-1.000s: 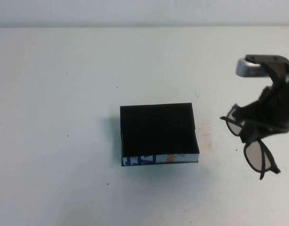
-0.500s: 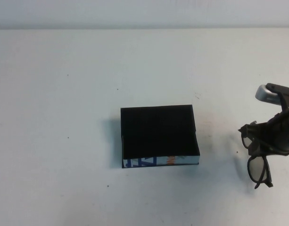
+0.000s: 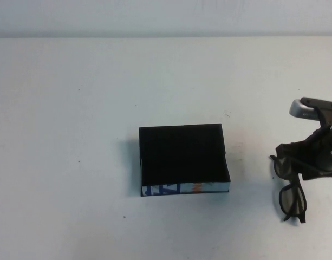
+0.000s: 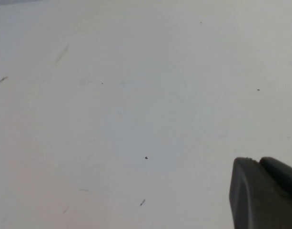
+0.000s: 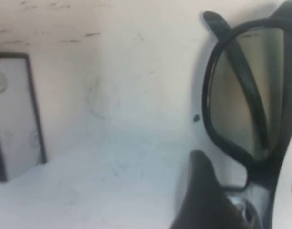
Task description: Take glasses out of glasses case
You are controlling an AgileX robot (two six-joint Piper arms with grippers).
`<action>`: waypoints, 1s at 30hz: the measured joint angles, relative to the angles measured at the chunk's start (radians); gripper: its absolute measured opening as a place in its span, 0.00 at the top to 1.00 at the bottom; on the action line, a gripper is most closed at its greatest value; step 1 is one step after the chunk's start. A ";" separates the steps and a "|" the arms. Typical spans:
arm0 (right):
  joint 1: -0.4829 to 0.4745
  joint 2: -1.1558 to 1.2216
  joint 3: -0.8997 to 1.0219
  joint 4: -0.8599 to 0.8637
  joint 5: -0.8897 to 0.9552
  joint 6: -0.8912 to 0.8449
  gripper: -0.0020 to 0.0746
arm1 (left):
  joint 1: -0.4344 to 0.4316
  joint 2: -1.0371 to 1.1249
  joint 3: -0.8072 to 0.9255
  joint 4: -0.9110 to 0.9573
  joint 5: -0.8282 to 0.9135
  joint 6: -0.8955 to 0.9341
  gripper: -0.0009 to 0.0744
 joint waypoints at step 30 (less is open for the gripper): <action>-0.002 -1.560 0.688 -0.293 -0.288 0.060 0.99 | 0.000 0.000 0.000 0.000 0.000 0.000 0.99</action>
